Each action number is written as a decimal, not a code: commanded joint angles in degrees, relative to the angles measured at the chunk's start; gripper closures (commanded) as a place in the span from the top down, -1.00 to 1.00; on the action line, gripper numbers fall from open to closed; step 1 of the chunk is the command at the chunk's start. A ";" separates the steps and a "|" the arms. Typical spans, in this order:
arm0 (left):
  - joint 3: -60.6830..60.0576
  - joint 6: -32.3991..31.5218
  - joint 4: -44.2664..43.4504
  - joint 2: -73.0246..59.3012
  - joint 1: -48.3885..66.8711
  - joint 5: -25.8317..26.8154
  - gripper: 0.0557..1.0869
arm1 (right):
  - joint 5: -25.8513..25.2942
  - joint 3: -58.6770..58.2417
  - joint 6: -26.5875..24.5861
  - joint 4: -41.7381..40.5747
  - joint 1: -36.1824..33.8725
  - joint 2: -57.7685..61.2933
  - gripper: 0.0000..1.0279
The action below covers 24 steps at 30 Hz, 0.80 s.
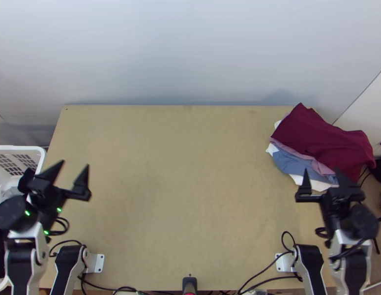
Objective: Fold the t-shirt
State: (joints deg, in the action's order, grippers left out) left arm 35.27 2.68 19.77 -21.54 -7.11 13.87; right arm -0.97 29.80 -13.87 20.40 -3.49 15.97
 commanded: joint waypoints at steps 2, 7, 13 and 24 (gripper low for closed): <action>15.10 15.34 15.91 -12.56 -20.92 -0.77 0.90 | 0.09 25.48 3.06 22.49 0.23 17.26 0.92; 13.16 30.11 21.98 -19.15 -41.31 -0.86 0.90 | 0.09 35.33 5.25 35.41 2.70 26.66 0.92; 11.67 42.15 17.85 -36.82 -59.33 -2.97 0.84 | 0.36 45.87 7.19 46.13 9.02 35.80 0.91; 30.30 45.40 5.28 -79.09 -68.47 -12.20 0.89 | -4.56 52.73 11.32 51.32 12.89 40.20 0.91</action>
State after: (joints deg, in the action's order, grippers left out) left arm 54.83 45.15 29.87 -77.97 -69.73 5.61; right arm -2.81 77.82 -4.86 67.61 7.60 52.73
